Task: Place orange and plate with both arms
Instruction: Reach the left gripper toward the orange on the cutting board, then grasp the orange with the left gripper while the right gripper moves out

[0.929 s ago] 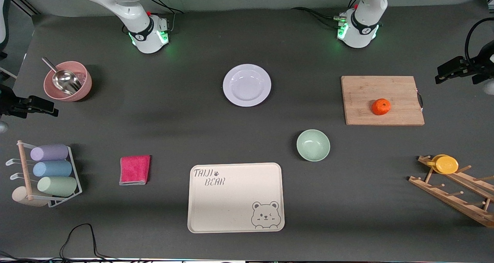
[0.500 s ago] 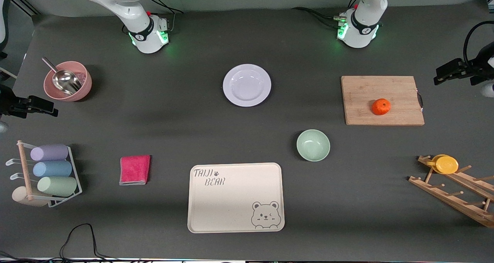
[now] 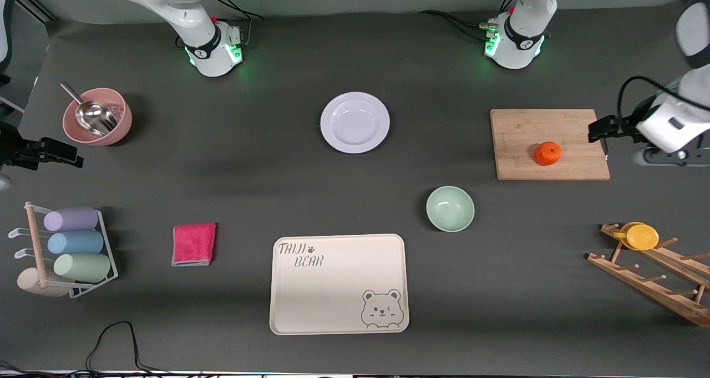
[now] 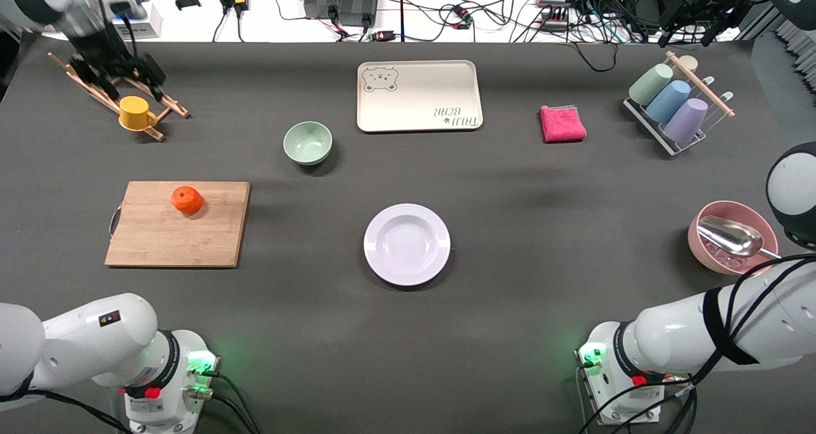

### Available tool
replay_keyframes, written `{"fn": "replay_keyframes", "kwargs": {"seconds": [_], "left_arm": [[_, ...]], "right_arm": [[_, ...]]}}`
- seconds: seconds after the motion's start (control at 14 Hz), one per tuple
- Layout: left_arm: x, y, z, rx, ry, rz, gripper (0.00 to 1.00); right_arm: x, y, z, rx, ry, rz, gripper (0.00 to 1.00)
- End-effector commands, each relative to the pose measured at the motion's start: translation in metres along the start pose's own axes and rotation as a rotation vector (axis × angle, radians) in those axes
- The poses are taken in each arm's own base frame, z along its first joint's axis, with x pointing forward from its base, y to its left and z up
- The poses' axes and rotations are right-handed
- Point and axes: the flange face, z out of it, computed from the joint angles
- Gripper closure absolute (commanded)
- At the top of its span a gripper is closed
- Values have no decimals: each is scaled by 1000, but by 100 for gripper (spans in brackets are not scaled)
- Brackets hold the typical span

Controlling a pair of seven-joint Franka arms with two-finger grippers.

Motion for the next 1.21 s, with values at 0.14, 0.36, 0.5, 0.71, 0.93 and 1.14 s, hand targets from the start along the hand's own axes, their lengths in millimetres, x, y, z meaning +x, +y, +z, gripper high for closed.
{"fn": "replay_keyframes", "kwargs": {"seconds": [0.14, 0.36, 0.5, 0.71, 0.93, 1.14], "left_arm": [[-43, 3, 102, 11, 79, -36, 0], [-61, -1, 170, 7, 105, -39, 0], [-65, -3, 212, -13, 130, -43, 0], [-64, -2, 242, -41, 121, -37, 0], [-65, -2, 251, -45, 101, -31, 0], [-66, -1, 255, -47, 91, -26, 0]], "right_arm": [[-11, -3, 1, -13, -15, 16, 0], [-38, -8, 11, 4, 4, 10, 0], [-62, -17, 18, 15, 24, -3, 0], [-95, -30, 25, 71, 39, 20, 0], [-109, -74, 24, 74, 33, 23, 0], [-120, -88, 30, 178, 21, 24, 0]]}}
